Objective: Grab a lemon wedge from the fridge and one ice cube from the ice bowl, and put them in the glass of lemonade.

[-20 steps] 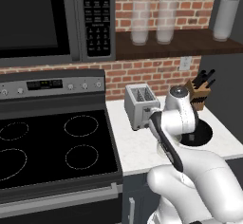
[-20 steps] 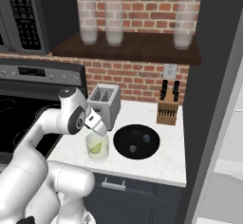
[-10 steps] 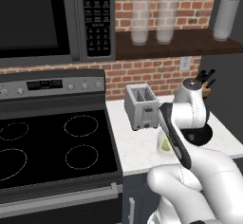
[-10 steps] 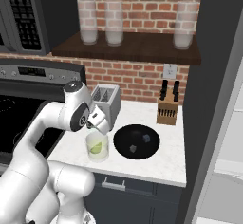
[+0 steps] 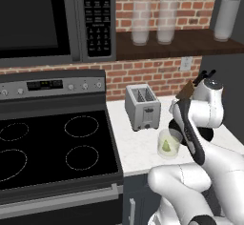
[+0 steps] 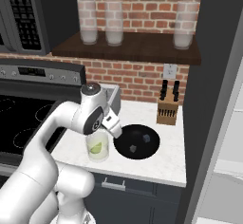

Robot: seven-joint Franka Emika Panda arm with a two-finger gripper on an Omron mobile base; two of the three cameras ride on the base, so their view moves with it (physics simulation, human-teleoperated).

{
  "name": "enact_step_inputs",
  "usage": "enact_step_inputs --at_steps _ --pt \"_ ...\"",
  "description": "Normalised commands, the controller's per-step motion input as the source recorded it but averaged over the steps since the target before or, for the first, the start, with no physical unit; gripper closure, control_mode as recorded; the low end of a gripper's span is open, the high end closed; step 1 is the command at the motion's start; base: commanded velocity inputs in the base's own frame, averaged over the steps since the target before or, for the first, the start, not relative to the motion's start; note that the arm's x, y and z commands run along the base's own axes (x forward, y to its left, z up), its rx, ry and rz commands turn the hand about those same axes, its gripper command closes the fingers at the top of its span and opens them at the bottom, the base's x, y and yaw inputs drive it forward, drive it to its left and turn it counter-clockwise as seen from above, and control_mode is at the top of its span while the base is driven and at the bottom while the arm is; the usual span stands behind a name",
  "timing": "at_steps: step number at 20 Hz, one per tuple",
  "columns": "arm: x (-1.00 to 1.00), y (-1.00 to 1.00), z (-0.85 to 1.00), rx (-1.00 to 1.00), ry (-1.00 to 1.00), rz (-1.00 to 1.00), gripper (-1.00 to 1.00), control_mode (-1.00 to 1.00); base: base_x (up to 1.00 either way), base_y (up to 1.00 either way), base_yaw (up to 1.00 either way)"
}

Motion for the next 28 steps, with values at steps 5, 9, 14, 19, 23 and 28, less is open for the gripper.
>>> enact_step_inputs --at_steps 5,9,14,19,23,28 --pt "0.32 -0.40 0.07 0.01 0.02 0.01 -1.00 -1.00 0.00 0.00 0.00" --pt "0.37 -0.52 -0.08 0.00 0.03 0.05 -1.00 -1.00 0.00 0.00 0.00" --pt "0.53 -0.75 -0.48 0.00 0.23 0.13 -1.00 -1.00 0.00 0.00 0.00" --pt "0.35 -0.33 -0.33 0.01 0.23 0.12 -1.00 -1.00 0.00 0.00 0.00" --pt "0.06 0.15 -0.08 0.00 0.14 0.06 -1.00 -1.00 0.00 0.00 0.00" --pt "-0.10 0.11 -0.14 0.00 0.00 0.04 -1.00 -1.00 0.00 0.00 0.00"
